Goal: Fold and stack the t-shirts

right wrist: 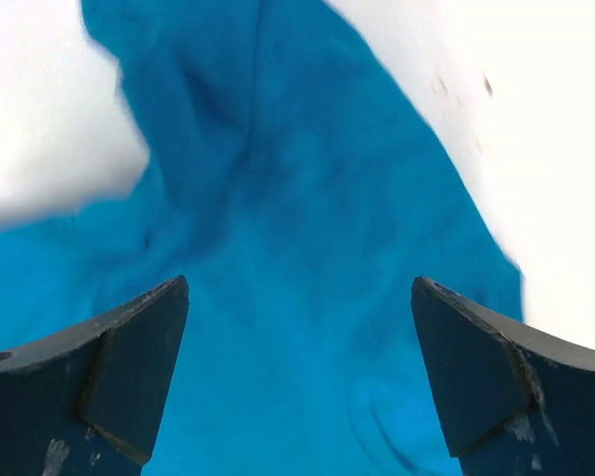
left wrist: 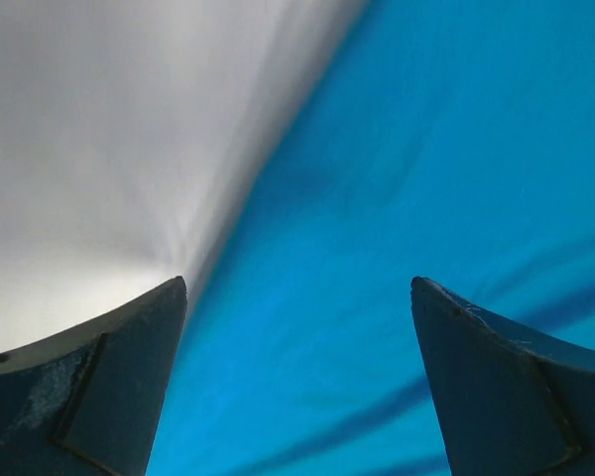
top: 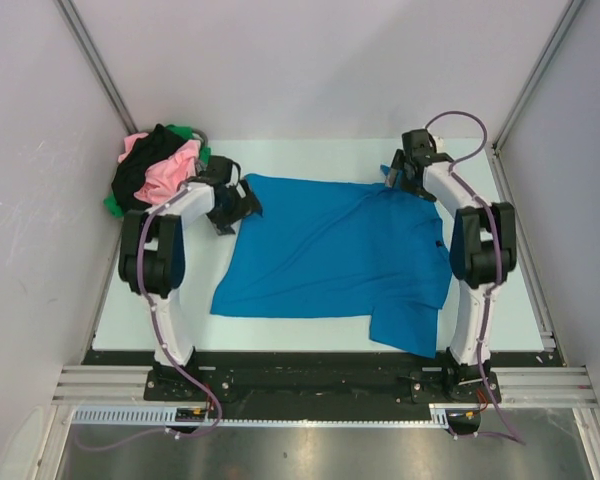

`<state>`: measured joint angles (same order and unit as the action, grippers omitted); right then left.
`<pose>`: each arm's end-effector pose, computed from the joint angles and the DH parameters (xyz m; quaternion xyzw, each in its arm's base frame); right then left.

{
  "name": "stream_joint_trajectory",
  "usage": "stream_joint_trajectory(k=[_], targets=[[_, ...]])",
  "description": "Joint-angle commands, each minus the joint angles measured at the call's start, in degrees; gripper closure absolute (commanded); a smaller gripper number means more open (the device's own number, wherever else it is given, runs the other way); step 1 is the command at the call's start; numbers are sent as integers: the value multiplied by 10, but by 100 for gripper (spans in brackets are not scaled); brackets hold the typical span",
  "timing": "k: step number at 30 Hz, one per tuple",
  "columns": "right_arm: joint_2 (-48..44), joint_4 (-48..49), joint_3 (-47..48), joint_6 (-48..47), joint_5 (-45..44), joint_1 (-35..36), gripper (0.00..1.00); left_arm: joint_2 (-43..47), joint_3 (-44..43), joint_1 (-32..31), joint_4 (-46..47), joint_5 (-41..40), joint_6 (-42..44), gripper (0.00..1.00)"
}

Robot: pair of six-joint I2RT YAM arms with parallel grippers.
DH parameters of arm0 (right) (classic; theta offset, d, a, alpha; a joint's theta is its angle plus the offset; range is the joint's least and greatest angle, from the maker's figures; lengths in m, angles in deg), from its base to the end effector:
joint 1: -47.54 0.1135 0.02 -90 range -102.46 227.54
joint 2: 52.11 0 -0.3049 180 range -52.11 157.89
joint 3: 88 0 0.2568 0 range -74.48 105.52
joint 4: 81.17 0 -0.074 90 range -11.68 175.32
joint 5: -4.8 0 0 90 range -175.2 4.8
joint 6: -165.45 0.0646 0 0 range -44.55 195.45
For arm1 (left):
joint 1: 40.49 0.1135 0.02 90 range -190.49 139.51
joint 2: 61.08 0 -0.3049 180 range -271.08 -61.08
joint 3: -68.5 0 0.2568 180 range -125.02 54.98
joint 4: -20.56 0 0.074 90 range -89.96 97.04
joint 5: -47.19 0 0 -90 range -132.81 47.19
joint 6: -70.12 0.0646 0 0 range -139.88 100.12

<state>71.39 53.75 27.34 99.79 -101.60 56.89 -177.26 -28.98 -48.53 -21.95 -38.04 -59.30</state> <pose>0.5199 0.0671 0.2224 0.1671 0.9254 -0.0391 0.3379 0.4591 -0.0703 0.1835 -0.2518 0.9345 -0.1369 0.2112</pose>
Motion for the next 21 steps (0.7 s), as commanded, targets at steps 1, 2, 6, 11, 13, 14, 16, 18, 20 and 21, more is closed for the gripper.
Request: stream_joint_trajectory(k=[1,2,6,11,13,14,16,18,20,21], targets=[[-140,-30,-97,-22,-27,44,0,138,54,-55,-77,-46,53,0],[-175,-31,-145,-25,-27,54,0,154,67,-65,-80,-61,62,0],[-231,-38,-234,-24,-55,118,0,210,124,-115,-89,-103,73,0],[-227,-58,-293,5,-57,152,0,210,145,-153,-96,-136,69,0],[-221,-43,-320,19,-43,152,0,196,148,-162,-97,-151,69,0],[-218,-39,-327,24,-37,154,0,191,147,-163,-99,-158,70,0],[-213,-24,-349,28,-20,155,0,177,149,-172,-102,-171,71,0],[-209,-10,-366,34,-19,157,0,167,151,-178,-104,-187,73,0],[-208,2,-393,38,-9,158,0,152,152,-187,-104,-194,74,0],[-208,10,-402,40,-6,162,1,148,156,-190,-106,-203,73,0]])
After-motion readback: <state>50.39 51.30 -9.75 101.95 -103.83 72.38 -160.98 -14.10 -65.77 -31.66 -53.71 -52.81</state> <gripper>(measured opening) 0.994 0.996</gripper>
